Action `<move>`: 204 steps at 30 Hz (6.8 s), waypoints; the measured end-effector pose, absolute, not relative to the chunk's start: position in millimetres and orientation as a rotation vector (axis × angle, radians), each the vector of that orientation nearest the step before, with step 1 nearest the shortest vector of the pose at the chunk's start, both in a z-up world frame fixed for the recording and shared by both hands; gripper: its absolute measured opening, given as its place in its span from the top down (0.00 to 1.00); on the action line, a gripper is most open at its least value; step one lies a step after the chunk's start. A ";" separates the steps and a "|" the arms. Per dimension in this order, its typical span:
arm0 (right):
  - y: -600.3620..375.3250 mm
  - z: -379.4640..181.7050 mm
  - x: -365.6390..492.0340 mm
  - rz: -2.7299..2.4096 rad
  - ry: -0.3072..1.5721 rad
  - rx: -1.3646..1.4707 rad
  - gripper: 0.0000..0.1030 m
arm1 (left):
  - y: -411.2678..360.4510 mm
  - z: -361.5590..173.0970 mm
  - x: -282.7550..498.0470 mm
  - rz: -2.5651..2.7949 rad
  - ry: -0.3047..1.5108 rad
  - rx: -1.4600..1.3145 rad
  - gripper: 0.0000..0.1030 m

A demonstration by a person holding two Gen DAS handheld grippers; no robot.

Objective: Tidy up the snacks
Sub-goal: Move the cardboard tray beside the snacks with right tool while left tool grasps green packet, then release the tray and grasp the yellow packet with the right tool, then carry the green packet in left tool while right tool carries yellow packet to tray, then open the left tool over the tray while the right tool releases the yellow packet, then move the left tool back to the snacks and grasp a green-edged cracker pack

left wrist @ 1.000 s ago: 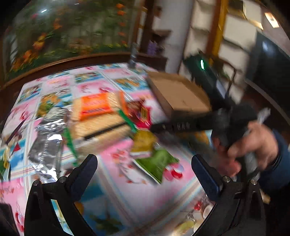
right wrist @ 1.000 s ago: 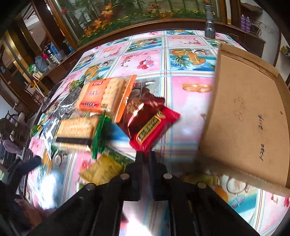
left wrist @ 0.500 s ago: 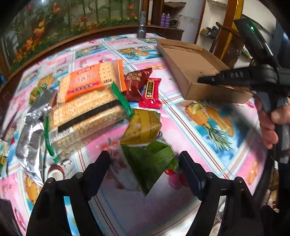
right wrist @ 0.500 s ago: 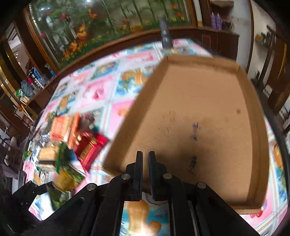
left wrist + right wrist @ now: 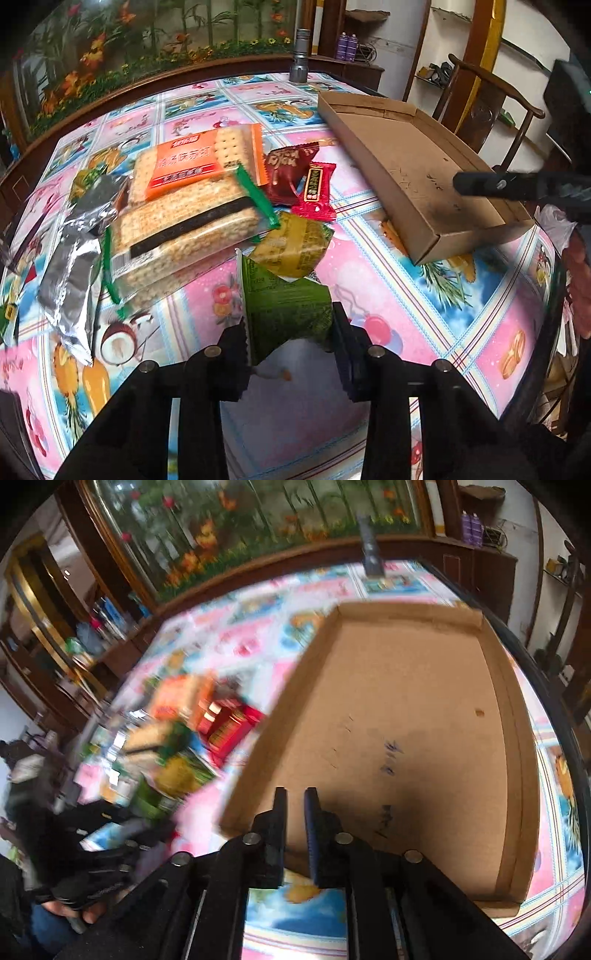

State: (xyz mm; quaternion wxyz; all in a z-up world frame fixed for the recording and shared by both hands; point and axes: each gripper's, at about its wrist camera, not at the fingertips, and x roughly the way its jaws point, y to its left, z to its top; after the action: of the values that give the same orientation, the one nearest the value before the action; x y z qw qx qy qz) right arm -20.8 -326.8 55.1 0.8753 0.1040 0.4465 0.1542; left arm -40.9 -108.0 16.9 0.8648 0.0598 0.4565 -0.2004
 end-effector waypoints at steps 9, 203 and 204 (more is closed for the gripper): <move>-255.9 61.7 -21.3 0.531 0.937 0.214 0.49 | -60.2 16.9 -47.3 -0.366 0.949 0.044 0.65; -249.5 65.6 70.1 0.603 0.762 0.242 0.45 | -11.8 62.2 16.2 -0.187 0.845 -0.230 0.21; -254.5 64.5 73.3 0.599 0.770 0.265 0.42 | -16.4 62.7 22.9 -0.207 0.856 -0.209 0.19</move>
State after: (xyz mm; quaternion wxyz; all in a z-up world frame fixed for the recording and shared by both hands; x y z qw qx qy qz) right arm 73.3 -254.5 64.5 0.8749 0.1271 0.3688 0.2870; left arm 22.9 -16.4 62.7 0.8993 -0.1011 0.4137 -0.0999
